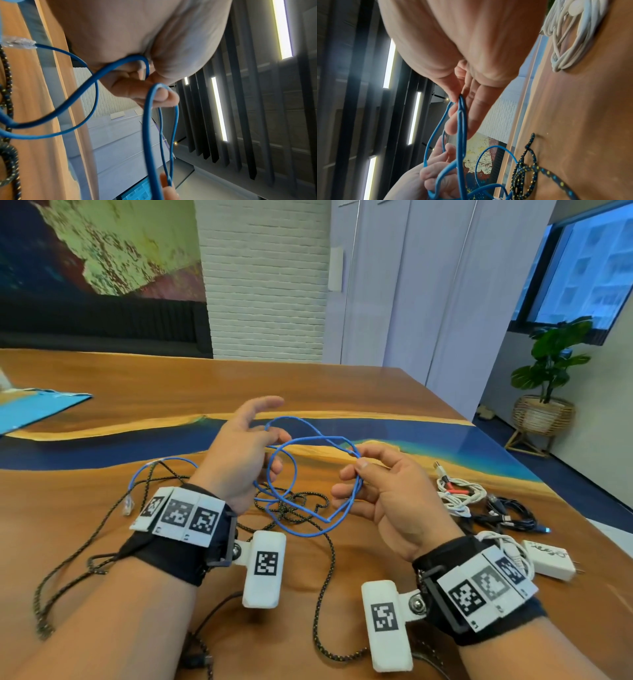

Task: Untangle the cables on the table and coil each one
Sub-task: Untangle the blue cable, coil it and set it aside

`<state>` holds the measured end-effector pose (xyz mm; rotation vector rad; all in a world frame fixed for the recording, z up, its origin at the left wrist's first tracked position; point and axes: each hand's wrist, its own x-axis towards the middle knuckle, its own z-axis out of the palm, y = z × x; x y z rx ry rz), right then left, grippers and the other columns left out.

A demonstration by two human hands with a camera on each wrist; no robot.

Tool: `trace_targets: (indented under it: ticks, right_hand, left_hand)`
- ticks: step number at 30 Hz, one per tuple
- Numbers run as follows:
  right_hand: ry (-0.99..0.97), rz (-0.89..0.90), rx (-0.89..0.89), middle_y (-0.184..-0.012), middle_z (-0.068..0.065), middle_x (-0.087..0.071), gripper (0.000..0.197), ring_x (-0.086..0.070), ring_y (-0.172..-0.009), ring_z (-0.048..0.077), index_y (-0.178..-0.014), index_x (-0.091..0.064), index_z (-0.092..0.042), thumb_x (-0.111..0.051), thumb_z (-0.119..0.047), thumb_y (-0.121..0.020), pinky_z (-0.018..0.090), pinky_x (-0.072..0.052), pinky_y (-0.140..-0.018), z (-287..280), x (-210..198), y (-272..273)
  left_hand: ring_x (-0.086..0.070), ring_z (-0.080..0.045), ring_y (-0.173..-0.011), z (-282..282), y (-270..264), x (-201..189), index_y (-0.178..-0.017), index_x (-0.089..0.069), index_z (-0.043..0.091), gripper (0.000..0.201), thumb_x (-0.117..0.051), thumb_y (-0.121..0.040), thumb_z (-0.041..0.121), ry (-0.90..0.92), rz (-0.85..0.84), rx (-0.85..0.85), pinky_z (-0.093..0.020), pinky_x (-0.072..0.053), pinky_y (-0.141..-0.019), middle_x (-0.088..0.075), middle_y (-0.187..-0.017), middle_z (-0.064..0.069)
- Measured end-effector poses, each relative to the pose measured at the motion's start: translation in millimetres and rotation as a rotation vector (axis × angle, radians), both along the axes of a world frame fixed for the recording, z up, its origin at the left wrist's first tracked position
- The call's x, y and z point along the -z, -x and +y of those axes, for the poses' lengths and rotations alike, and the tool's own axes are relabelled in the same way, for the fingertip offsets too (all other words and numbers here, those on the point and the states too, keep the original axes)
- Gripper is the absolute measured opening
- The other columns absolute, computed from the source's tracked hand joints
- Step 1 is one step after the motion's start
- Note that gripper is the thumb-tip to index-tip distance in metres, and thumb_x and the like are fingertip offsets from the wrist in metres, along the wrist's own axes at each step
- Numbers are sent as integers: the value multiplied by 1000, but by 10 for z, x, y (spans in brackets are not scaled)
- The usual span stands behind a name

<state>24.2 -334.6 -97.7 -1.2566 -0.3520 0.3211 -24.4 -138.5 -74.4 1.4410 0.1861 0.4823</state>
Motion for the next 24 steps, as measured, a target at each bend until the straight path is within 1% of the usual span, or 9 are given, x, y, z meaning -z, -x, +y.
trace_targets:
  ticks: [4, 8, 11, 15, 17, 19, 21, 22, 24]
  right_hand:
    - [22, -19, -30, -82, 11, -73, 20, -72, -66, 26, -119, -60, -11, -47, -5, -106, 37, -61, -60, 39, 4, 37]
    - [90, -51, -12, -91, 10, -77, 15, -74, -70, 27, -117, -58, -9, -47, -10, -107, 39, -63, -62, 27, -2, 37]
    - [111, -42, -22, -96, 11, -78, 14, -75, -72, 27, -114, -57, -8, -46, -14, -108, 42, -64, -66, -8, -11, 16]
    - [123, -39, -91, -99, 14, -78, 14, -74, -71, 28, -112, -56, -6, -45, -15, -108, 40, -64, -66, -40, -39, 19]
    - [119, -46, -115, -96, 14, -77, 15, -73, -67, 26, -110, -56, -6, -45, -15, -108, 36, -63, -60, -50, -63, 33]
    - [85, -36, -103, -89, 10, -77, 14, -71, -61, 23, -107, -56, -8, -44, -15, -108, 33, -61, -54, -56, -79, 35]
    - [45, -19, -66, -83, 7, -76, 14, -70, -57, 20, -108, -54, -9, -43, -17, -109, 31, -58, -50, -61, -88, 31]
    - [32, -13, -51, -82, 6, -76, 14, -69, -56, 20, -110, -53, -9, -42, -18, -109, 31, -58, -49, -62, -90, 30]
    - [9, 6, -34, -79, 7, -75, 15, -69, -54, 20, -110, -51, -10, -40, -19, -110, 30, -57, -47, -67, -86, 29]
  left_hand:
    - [-38, -16, -43, -65, 32, -33, -100, -80, 25, 35, -50, -100, 7, -74, 37, 68, -23, -28, -38, -67, -95, -2]
    - [-51, -19, -48, -144, 62, -45, -120, -73, 42, 39, -53, -102, 13, -71, -9, 133, -24, -33, -37, -67, -114, 1]
    - [-62, -26, -58, -149, 83, -59, -119, -75, 37, 43, -48, -104, 7, -6, -85, 198, -25, -40, -38, -65, -127, 2]
    - [-62, -25, -58, -131, 90, -73, -86, -81, 17, 47, -41, -98, -4, -5, -102, 144, -27, -40, -41, -75, -115, -2]
    - [-60, -22, -53, -88, 80, -62, -63, -74, 17, 54, -37, -90, -12, -20, -101, 88, -26, -38, -42, -76, -101, -3]
    - [-61, -21, -55, -44, 66, -43, -52, -62, 18, 54, -33, -85, -14, -49, -96, 90, -26, -39, -43, -74, -94, -6]
    - [-61, -24, -58, -58, 63, -23, -64, -62, 14, 47, -32, -83, -16, -53, -101, 152, -27, -41, -46, -72, -92, -8]
    - [-62, -24, -58, -84, 66, -17, -78, -65, 12, 45, -32, -83, -18, -51, -111, 179, -27, -42, -46, -72, -96, -9]
    - [-66, -22, -64, -140, 56, -8, -114, -67, 18, 60, -35, -82, -23, -74, -158, 206, -26, -46, -48, -70, -111, -7]
